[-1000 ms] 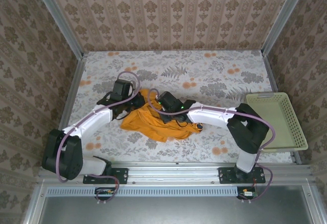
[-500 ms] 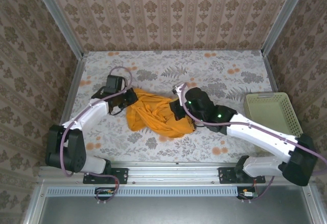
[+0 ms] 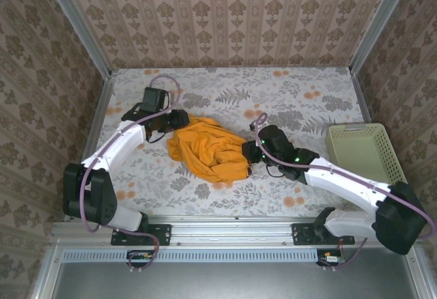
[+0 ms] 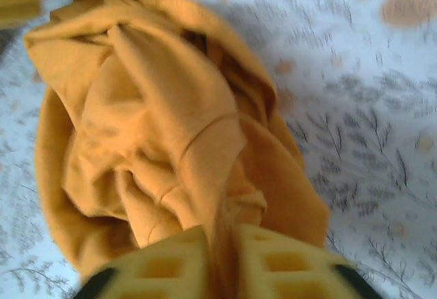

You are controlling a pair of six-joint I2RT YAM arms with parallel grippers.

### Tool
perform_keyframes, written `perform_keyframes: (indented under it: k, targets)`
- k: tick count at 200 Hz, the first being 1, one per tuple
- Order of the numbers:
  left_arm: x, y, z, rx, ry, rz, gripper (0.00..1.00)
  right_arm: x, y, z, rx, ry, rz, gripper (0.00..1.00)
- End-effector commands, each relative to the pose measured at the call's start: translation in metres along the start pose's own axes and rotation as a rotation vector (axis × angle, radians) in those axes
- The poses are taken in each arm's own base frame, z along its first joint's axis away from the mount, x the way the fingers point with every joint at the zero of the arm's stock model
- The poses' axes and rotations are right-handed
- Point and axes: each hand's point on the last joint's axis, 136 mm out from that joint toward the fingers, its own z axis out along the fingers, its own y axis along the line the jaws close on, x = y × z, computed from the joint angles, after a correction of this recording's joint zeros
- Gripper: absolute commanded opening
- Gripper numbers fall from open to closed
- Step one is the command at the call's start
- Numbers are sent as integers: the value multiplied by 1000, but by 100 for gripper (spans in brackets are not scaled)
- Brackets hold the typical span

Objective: Fold the inside-out t-shirt

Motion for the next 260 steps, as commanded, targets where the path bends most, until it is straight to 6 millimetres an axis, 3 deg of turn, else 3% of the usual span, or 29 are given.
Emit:
perform_keyframes:
  k: [1,16,36,62,103,121,130,142,155,172,197,212,228,246,260]
  targets:
    - [36,27,-9,-181,59,32,67,7,-6,3,20,46,23,42]
    - [53,26,-18,-181,27,35,75,2,-3,0,22,68,-38,56]
    - [83,-9,-20,-71,11,140,79,-1,-3,4,33,106,-105,66]
    - [106,-42,-14,11,12,243,82,-8,-14,18,51,157,-58,67]
    - [112,-71,11,35,58,302,80,-8,-33,49,29,212,75,65]
    - [115,-74,25,7,94,314,72,-2,-36,61,17,252,104,61]
    - [116,-72,31,-15,112,320,65,2,-35,65,5,270,112,55]
    - [113,-68,34,-45,114,322,53,5,-30,68,-28,279,120,42]
    - [109,-66,33,-57,108,330,41,2,-26,63,-46,266,119,21]
    - [97,-66,26,-68,81,338,23,-13,-24,48,-36,220,91,3]
    - [69,-65,5,-81,23,342,0,-48,-20,7,-10,97,36,0]
    - [44,-73,-18,-75,-41,364,0,-75,-16,-24,-1,8,5,0]
    - [11,-92,-57,-45,-145,395,0,-107,-12,-65,14,-100,-23,0]
    - [-17,-127,-109,68,-262,425,0,-141,-3,-116,12,-234,-49,0]
    - [-26,-156,-144,201,-332,446,0,-161,6,-155,-7,-334,-69,0]
